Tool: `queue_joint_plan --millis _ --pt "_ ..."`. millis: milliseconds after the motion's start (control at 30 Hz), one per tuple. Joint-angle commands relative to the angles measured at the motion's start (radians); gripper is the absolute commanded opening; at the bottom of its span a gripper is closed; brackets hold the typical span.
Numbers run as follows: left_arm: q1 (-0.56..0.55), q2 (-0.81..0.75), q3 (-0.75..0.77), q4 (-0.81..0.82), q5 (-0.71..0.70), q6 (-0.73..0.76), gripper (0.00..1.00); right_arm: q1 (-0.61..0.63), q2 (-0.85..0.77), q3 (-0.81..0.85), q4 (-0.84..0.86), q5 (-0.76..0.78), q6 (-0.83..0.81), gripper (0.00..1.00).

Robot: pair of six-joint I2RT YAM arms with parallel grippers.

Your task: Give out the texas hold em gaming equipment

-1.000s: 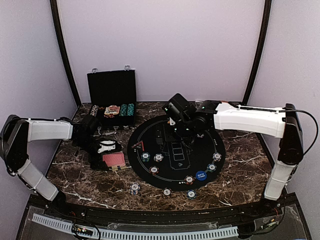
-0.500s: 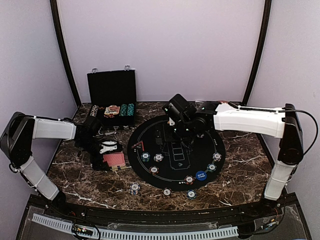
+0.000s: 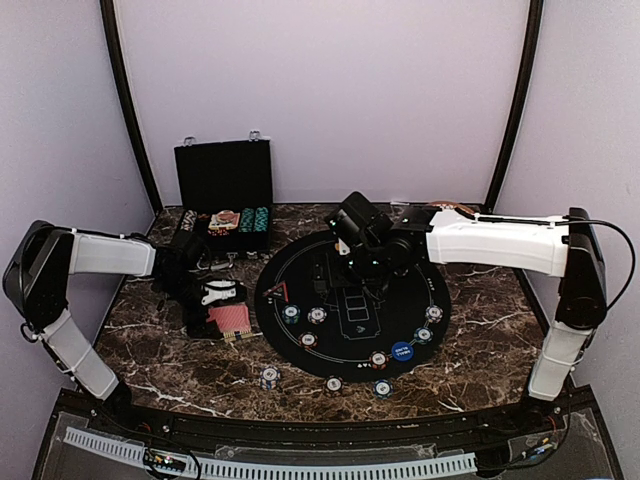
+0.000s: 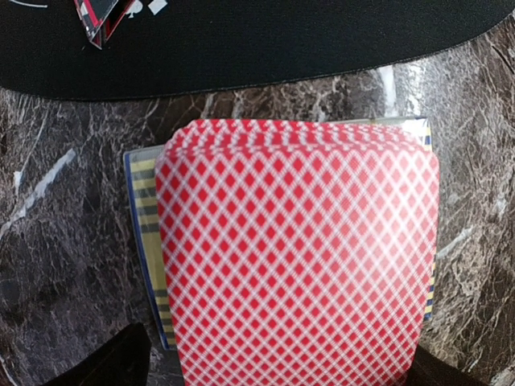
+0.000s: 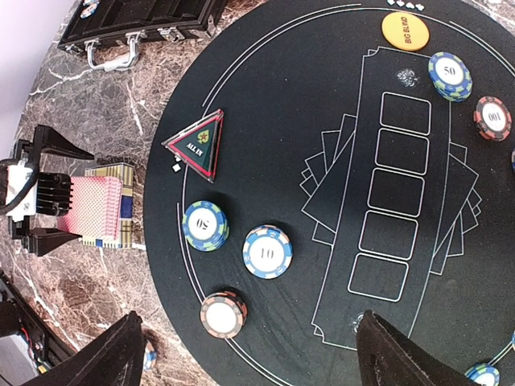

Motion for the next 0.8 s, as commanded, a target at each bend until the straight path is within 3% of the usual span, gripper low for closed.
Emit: queue_joint_plan --millis 0,767 --pt "-0.006 -0.027 -0.027 -0.014 -0.013 0.015 0.93 0.009 -0.01 -0.008 0.033 -0.003 0.001 0.91" --pt "-0.007 -0.115 -0.109 0.112 0.019 -0.026 0.34 0.009 -0.007 -0.046 0.076 -0.046 0.011 0.79"
